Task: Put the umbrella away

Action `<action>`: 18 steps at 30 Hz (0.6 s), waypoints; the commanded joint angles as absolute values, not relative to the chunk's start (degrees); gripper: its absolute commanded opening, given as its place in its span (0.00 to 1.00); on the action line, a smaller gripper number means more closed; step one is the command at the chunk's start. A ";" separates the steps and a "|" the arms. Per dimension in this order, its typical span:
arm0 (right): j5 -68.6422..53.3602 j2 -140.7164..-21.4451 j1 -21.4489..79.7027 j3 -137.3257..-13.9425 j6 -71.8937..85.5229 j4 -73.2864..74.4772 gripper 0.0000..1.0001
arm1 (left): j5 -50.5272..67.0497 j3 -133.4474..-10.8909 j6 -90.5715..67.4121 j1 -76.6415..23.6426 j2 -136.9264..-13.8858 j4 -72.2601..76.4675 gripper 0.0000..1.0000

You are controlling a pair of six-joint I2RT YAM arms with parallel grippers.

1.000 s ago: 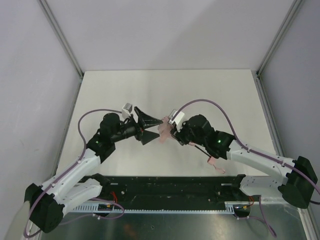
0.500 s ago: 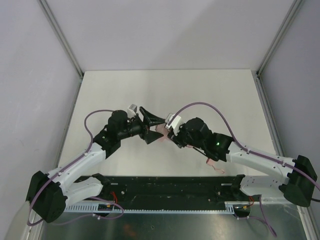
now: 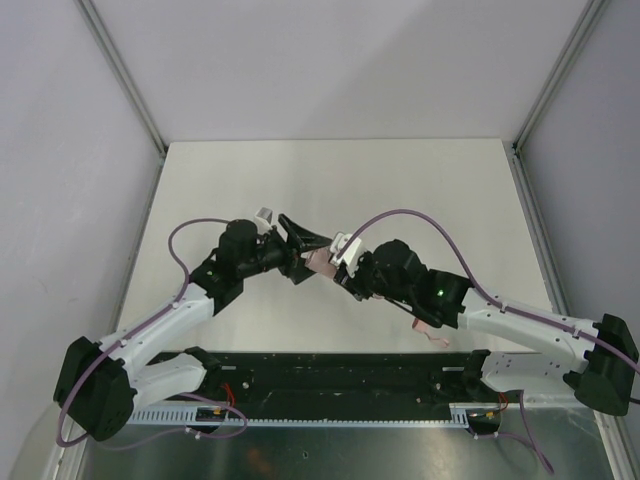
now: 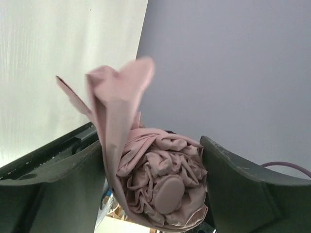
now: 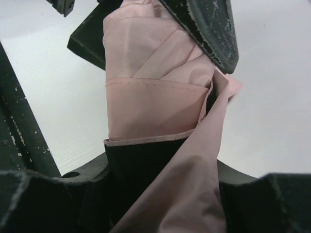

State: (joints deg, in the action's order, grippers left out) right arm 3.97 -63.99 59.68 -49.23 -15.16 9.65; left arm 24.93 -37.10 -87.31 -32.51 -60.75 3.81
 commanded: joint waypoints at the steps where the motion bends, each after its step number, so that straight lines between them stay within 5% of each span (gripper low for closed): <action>1: 1.24 -62.24 60.39 -52.91 -15.50 6.58 0.00 | 22.29 -39.41 -84.93 -32.09 -59.29 6.29 0.72; 7: 0.65 -63.30 60.72 -52.91 -15.15 5.85 0.00 | 24.11 -38.66 -83.83 -32.08 -58.59 10.21 0.46; 13: 2.08 -64.75 60.90 -52.91 -13.35 5.48 0.00 | 24.75 -36.05 -81.33 -32.16 -56.45 17.52 0.05; 18: 3.89 -66.13 60.42 -52.71 -10.82 5.90 0.01 | 22.78 -30.84 -77.60 -32.07 -53.04 27.60 0.00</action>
State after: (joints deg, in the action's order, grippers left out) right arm 3.16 -65.04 60.38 -49.84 -14.87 8.99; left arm 23.57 -33.32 -80.99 -32.18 -57.06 12.23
